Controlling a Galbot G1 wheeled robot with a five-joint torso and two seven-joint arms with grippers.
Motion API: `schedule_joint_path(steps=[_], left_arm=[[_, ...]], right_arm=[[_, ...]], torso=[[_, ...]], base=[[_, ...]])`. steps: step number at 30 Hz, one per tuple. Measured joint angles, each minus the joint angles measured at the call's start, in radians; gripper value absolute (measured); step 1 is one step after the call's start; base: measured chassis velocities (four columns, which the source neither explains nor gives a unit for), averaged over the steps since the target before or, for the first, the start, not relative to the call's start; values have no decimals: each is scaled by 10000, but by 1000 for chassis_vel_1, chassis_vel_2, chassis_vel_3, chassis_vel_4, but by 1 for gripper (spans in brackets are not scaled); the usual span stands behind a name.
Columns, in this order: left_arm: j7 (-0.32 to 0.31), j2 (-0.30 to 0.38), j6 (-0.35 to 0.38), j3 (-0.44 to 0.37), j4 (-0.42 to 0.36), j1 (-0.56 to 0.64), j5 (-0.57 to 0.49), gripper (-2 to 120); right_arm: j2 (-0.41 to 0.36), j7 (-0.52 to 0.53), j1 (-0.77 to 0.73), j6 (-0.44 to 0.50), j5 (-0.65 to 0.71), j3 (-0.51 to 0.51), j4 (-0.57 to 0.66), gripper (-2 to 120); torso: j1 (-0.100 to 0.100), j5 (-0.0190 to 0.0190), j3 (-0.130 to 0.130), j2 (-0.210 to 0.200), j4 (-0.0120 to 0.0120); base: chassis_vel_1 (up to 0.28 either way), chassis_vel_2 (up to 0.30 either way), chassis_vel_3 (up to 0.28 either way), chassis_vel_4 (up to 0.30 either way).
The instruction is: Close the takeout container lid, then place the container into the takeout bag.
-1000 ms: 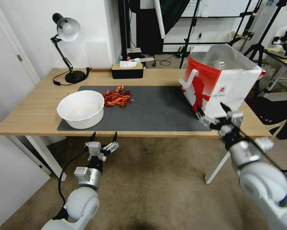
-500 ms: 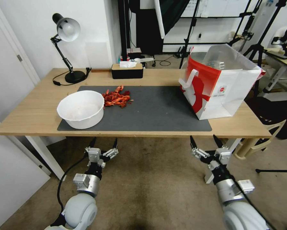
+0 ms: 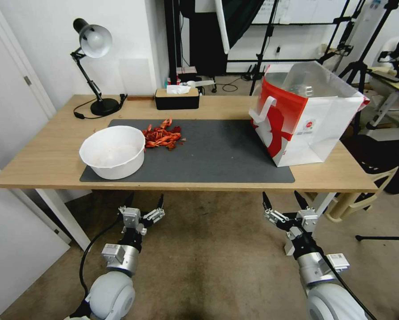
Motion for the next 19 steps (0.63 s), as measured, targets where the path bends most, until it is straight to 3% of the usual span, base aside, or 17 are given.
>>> schedule_joint_path(steps=[19], left_arm=[[-9,0,3,1,-8,-7,-6,100]], right_arm=[[-20,14,24,-35,38,2,13,100]], torso=[[0,1,0,-1,0]], base=[[0,0,0,0]])
